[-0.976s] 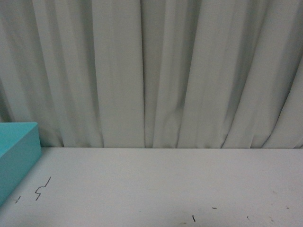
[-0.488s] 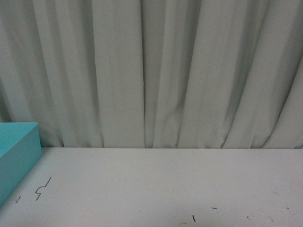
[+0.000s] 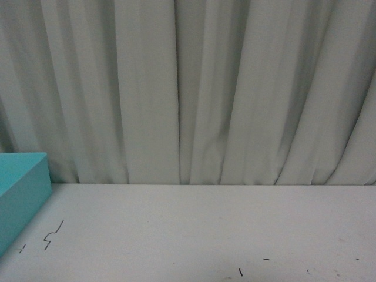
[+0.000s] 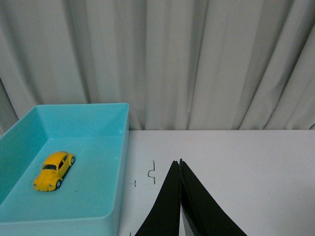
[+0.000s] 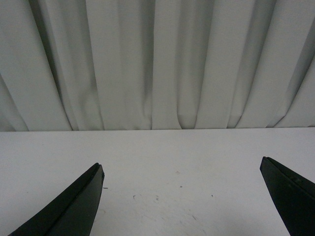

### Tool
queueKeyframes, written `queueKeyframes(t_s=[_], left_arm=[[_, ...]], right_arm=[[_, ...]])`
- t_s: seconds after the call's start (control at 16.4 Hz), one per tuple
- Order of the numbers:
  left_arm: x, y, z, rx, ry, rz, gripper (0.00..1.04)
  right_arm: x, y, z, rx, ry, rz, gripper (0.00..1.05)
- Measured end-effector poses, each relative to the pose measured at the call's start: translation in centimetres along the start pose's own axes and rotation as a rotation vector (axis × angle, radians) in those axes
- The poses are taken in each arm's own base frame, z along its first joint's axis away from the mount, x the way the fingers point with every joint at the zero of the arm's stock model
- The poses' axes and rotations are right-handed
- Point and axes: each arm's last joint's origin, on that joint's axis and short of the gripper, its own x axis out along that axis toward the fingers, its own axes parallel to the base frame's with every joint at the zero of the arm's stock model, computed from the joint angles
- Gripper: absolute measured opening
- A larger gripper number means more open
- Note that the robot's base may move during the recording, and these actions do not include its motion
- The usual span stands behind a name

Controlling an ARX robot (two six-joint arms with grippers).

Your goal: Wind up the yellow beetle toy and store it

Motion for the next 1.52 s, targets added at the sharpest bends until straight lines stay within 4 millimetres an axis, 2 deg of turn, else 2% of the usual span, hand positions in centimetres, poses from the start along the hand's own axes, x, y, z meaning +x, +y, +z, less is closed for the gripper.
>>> queueKeyframes(t_s=[0.06,0.12,0.3,0.43,0.49,0.67,0.73,1.52], left_arm=[[0.00,0.00,0.00,0.000,0.000,0.000,0.02],[0.00,0.00,0.00,-0.001,0.000,0.000,0.09],[0.00,0.00,0.00,-0.001,0.000,0.000,0.45],[0.00,0.00,0.00,-0.001,0.000,0.000,0.56],[0.00,0.00,0.00,-0.001,0.000,0.000,0.72],[0.00,0.00,0.00,0.000,0.000,0.000,1.00],[0.00,0.00,0.00,-0.001,0.000,0.000,0.97],[0.00,0.00,0.00,-0.001,0.000,0.000,0.98]], right_arm=[[0.00,0.00,0.00,0.000,0.000,0.000,0.98],[0.00,0.00,0.00,0.000,0.000,0.000,0.98],[0.00,0.00,0.00,0.000,0.000,0.000,0.98],[0.00,0.00,0.00,0.000,0.000,0.000,0.98],[0.00,0.00,0.00,0.000,0.000,0.000,0.98],[0.00,0.00,0.00,0.000,0.000,0.000,0.98],[0.00,0.00,0.00,0.000,0.000,0.000,0.98],[0.00,0.00,0.00,0.000,0.000,0.000,0.98]])
